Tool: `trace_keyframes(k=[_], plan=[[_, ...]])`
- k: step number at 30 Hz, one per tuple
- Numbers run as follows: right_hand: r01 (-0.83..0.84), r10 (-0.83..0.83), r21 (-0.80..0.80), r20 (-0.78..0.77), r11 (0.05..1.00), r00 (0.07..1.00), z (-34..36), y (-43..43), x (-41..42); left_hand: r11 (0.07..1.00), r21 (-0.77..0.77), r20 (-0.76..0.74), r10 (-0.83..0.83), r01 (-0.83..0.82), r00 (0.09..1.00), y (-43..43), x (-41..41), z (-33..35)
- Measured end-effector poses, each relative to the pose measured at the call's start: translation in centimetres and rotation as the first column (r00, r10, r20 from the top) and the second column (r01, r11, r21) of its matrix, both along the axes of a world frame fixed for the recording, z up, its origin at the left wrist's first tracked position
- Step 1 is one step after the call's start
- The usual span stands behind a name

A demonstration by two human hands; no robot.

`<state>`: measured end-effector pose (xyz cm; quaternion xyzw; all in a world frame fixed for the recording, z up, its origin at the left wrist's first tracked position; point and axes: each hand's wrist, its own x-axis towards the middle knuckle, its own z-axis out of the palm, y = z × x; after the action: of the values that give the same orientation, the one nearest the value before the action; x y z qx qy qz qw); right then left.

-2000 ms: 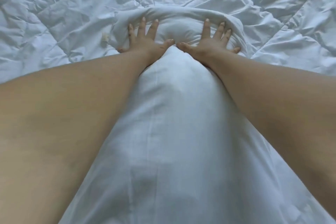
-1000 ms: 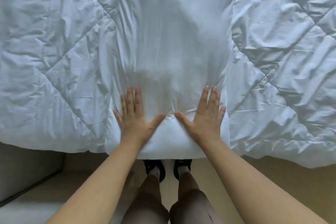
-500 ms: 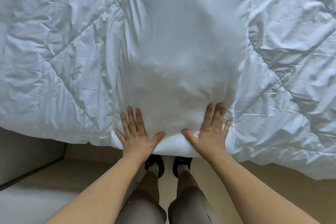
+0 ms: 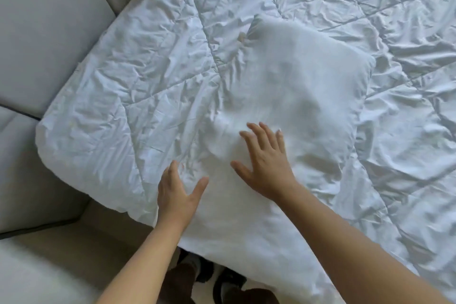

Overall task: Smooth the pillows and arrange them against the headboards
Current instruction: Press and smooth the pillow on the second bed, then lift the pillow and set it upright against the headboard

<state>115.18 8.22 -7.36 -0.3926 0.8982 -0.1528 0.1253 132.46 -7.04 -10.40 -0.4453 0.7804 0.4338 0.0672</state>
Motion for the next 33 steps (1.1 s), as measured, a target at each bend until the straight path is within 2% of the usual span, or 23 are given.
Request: trace_keyframes(k=[2,4,7,9,12,14,20,28,33], plan=[[-0.208,0.208,0.058,0.001,0.977,0.978,-0.6,-4.3,-3.4,0.995,0.076,-0.029,0.065,-0.063,0.997,-0.6,-1.2,-0.5],[-0.384,0.384,0.143,0.030,0.912,0.923,-1.7,-8.3,-6.2,0.995,0.058,-0.021,0.085,-0.084,0.996,-0.9,-1.9,-1.5],[-0.503,0.501,0.277,0.086,0.818,0.861,-3.6,-12.7,-9.6,0.987,0.140,-0.034,0.080,-0.075,0.996,-0.9,-2.2,-3.0],[-0.496,0.511,0.333,0.049,0.802,0.858,-4.7,-14.6,-12.1,0.978,0.205,-0.017,0.043,-0.039,0.999,-1.2,-2.5,-3.9],[-0.470,0.513,0.412,0.007,0.781,0.858,-5.5,-16.5,-16.0,0.984,0.176,0.047,-0.001,-0.007,0.999,-2.5,-2.5,-4.8],[-0.449,0.516,0.452,-0.030,0.771,0.856,-5.5,-16.6,-18.9,0.981,0.191,0.032,-0.021,0.014,0.999,-2.8,-2.3,-4.5],[-0.343,0.496,0.565,-0.138,0.750,0.857,-5.5,-17.9,-27.2,0.982,0.186,0.024,0.031,-0.035,0.999,-3.5,-2.5,-5.5],[-0.384,0.571,0.498,-0.303,0.778,0.763,-7.4,-17.5,-29.3,0.973,0.223,0.064,0.040,-0.054,0.997,-3.4,-3.4,-5.7],[-0.353,0.520,0.442,-0.346,0.825,0.781,-7.1,-17.5,-29.4,0.945,0.319,0.043,0.067,-0.077,0.997,-3.9,-3.6,-4.3]])
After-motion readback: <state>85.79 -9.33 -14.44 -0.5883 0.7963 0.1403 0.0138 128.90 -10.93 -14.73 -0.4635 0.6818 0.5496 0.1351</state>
